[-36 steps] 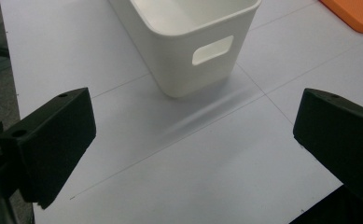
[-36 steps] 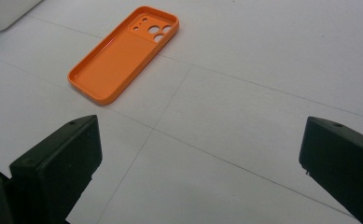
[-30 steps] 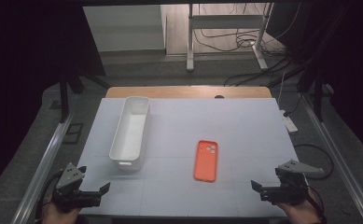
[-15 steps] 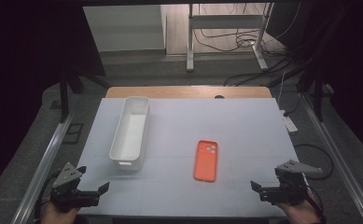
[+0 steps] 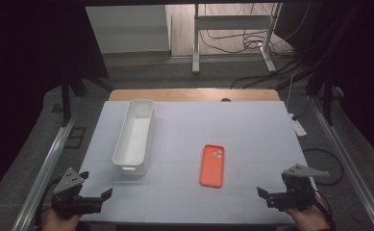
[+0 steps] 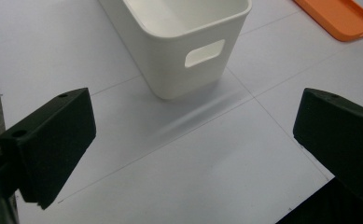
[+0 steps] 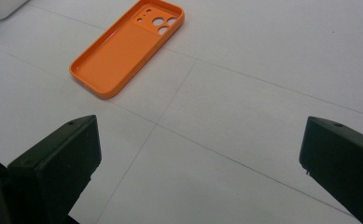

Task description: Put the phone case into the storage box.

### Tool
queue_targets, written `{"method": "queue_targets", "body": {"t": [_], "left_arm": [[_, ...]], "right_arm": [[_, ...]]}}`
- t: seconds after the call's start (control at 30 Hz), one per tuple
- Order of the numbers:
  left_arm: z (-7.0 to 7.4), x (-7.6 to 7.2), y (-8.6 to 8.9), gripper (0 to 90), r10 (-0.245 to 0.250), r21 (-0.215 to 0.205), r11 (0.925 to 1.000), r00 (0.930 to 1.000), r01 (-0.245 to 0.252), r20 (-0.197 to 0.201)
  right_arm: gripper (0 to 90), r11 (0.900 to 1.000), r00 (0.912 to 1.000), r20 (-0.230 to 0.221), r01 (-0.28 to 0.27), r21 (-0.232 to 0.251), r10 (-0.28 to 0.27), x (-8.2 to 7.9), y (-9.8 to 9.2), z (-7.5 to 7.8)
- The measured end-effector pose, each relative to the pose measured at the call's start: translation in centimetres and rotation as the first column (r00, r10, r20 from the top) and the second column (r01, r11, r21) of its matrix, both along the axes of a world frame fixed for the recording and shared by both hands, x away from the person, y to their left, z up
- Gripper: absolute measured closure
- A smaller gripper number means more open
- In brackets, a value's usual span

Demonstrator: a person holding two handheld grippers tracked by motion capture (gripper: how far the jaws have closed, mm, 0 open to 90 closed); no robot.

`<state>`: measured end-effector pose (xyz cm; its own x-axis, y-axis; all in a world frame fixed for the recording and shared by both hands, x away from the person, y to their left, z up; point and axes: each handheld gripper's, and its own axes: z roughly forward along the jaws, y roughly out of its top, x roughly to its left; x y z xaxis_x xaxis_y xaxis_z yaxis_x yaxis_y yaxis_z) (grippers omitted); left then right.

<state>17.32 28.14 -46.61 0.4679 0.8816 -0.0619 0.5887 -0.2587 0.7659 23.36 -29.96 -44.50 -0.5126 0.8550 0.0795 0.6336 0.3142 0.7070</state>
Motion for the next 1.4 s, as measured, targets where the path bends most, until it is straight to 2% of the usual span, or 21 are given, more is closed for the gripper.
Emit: {"method": "queue_targets", "body": {"t": [0.53,1.03,1.27,1.4], "left_arm": [[0.0,0.0,0.1,0.3,0.001,-0.016,0.9999,1.0000,-0.001,-0.004],[-0.1,0.1,0.1,0.5,0.003,-0.013,0.9999,0.9999,-0.003,-0.011],[-0.1,0.1,0.1,0.5,0.003,-0.010,0.9999,0.9999,-0.003,-0.013],[-0.1,0.1,0.1,0.5,0.003,-0.010,0.9999,0.9999,-0.003,-0.013]], "right_arm": [[0.0,0.999,0.9994,0.005,-0.034,-0.002,0.034,0.8,0.5,0.2],[0.0,0.996,0.9971,-0.003,-0.076,-0.038,0.076,2.1,1.6,0.4],[0.0,0.997,0.9975,-0.002,-0.071,-0.017,0.071,2.7,1.8,0.5],[0.0,0.997,0.9971,0.015,-0.074,-0.002,0.074,3.0,2.0,0.5]]}}
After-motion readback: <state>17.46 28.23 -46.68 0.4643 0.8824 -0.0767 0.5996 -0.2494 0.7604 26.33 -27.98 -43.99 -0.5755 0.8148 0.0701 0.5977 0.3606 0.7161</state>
